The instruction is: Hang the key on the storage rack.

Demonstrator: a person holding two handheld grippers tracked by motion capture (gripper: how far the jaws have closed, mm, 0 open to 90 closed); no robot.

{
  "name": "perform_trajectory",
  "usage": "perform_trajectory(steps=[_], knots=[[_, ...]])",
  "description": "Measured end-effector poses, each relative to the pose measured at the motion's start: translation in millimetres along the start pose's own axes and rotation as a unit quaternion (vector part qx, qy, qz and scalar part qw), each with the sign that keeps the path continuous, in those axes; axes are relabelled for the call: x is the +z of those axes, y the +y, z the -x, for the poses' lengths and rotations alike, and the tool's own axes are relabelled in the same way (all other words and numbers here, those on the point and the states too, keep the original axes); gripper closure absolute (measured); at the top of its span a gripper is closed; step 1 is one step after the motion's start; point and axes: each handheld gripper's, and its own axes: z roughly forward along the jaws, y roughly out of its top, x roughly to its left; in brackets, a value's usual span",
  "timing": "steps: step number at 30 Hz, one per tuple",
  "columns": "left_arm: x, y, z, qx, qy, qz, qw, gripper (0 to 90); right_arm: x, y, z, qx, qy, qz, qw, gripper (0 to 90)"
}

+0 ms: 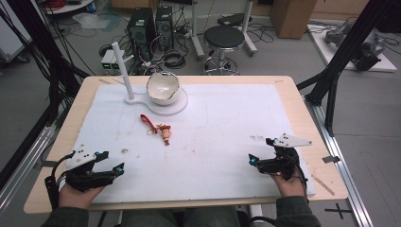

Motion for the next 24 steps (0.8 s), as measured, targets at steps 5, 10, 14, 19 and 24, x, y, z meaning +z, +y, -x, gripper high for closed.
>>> perform_trajectory(steps=[5,10,14,19,24], knots=[[0.3,0.0,0.1,-0.001,0.000,-0.001,1.0000,26.5,0.4,-0.3,0.6,0.003,0.003,0.001,1.0000,5.2],[-1.1,-0.5,0.4,-0.001,0.000,0.001,1.0000,26.5,0.0,1.1,-1.0,-0.004,0.006,0.003,1.0000,5.2],[-2.1,-0.5,0.1,0.000,-0.001,0.002,1.0000,26.5,-0.6,1.5,-2.7,-0.005,0.009,0.002,0.9999,5.2],[-1.6,-1.4,-0.1,0.002,-0.005,0.000,1.0000,26.5,-0.5,2.8,-3.7,-0.010,0.012,0.004,0.9999,5.2],[-0.9,-0.5,1.0,0.008,-0.007,0.002,0.9999,26.7,-2.9,2.6,-4.3,-0.011,0.012,0.003,0.9999,5.2]])
